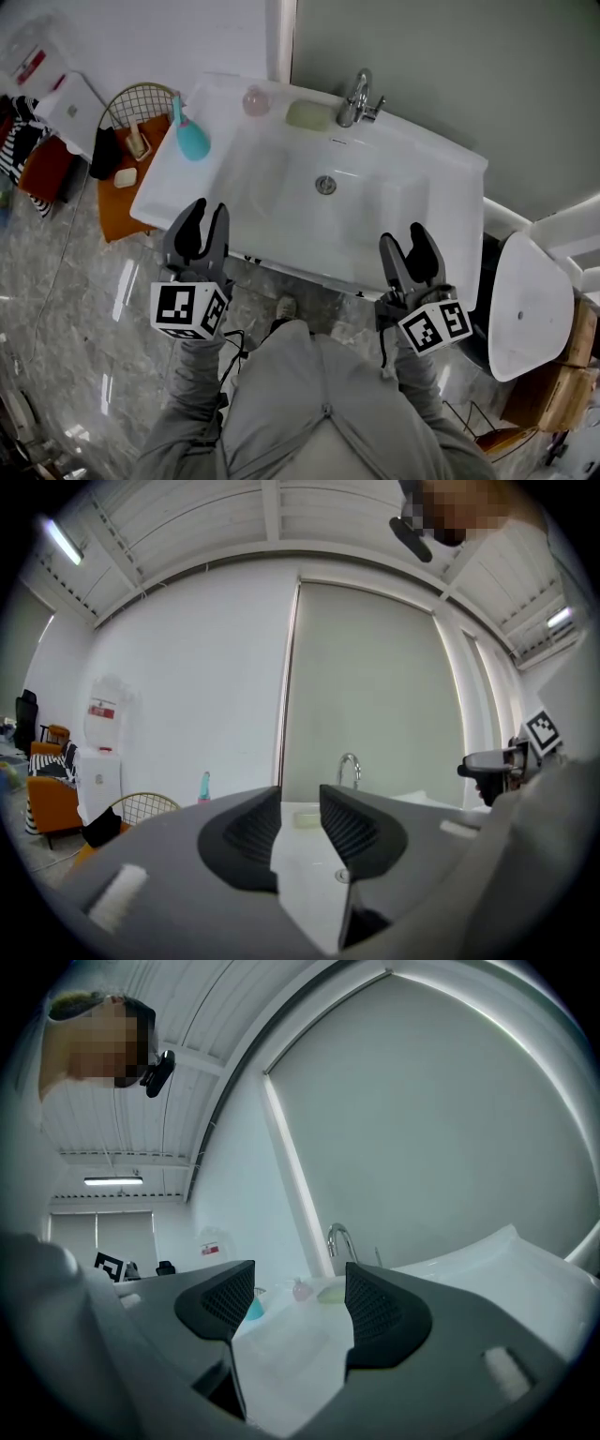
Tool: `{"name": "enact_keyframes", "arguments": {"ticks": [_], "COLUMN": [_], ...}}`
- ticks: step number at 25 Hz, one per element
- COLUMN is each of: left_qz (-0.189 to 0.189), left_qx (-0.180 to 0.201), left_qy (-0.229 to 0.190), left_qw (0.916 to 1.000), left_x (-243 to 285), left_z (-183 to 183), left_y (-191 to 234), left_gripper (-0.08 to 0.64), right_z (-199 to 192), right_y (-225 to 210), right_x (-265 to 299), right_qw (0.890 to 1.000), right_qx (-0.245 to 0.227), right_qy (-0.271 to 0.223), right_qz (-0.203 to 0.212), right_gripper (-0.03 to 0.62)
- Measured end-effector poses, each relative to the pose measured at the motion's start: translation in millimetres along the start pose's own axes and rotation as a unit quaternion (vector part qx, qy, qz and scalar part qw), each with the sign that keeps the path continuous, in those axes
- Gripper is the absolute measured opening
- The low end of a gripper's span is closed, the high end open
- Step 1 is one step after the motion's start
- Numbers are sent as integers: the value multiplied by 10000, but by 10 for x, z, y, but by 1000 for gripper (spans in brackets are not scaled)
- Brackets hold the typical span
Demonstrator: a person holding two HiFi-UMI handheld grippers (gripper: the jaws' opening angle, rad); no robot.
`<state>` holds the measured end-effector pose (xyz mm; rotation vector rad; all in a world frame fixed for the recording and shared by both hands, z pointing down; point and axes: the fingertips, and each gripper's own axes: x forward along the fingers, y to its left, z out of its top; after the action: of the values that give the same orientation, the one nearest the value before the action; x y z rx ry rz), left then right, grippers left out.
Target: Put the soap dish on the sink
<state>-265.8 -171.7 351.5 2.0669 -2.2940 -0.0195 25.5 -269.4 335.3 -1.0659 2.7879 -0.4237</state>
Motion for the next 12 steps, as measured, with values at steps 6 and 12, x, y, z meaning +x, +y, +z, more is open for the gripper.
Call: {"name": "enact_keyframes", "arguments": {"ticks": [6, 12], "left_qz": [46, 127], "left_qx": [-38, -107], "left_qy": [-51, -69], "left_qw": [10000, 9998], "left_x": [-213, -324], "left_z": [27, 32], "left_y": [-24, 5], "left_gripper": [138, 138], "right_z": [-25, -42], "right_y": [115, 179], "right_x": [22, 24], "right_qw": [9999, 9997], "right_qx": [-70, -116], "right_qy": [51, 76], "right_qz": [146, 218], "right_gripper": [304, 304]}}
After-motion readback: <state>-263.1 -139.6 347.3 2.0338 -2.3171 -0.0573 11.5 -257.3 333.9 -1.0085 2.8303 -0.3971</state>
